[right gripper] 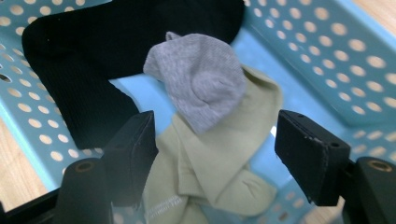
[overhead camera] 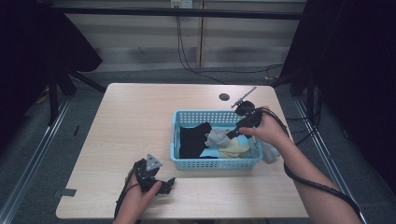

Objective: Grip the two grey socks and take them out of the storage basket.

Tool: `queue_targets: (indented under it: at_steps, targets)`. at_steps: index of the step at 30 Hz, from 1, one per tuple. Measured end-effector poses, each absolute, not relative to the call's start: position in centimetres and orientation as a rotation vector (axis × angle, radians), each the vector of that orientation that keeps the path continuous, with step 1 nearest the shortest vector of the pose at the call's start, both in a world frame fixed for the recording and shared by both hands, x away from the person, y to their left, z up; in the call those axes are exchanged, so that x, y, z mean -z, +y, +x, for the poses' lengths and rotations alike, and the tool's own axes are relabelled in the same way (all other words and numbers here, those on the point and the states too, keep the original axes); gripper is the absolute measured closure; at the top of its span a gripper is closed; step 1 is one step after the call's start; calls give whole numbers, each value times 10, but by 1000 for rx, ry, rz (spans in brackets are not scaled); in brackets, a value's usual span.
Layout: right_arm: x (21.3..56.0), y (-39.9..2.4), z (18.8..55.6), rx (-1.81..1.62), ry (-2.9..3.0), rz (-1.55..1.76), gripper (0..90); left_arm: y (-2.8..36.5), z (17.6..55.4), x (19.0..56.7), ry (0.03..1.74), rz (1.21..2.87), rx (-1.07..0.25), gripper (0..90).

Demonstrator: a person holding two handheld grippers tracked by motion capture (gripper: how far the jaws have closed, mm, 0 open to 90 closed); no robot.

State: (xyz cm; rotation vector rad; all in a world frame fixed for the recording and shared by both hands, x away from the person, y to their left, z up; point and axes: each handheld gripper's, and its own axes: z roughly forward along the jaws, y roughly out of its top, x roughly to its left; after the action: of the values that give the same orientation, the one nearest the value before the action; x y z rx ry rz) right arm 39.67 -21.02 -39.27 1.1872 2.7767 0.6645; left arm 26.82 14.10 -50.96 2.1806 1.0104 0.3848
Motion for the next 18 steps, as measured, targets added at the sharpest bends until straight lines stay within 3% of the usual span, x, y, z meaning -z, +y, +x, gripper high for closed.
queue_targets:
  at_steps: [18]
  targets:
    - [430, -176, 409, -639, 2834, 1084, 286, 141, 268, 510, 1014, 2178, -384, 0]
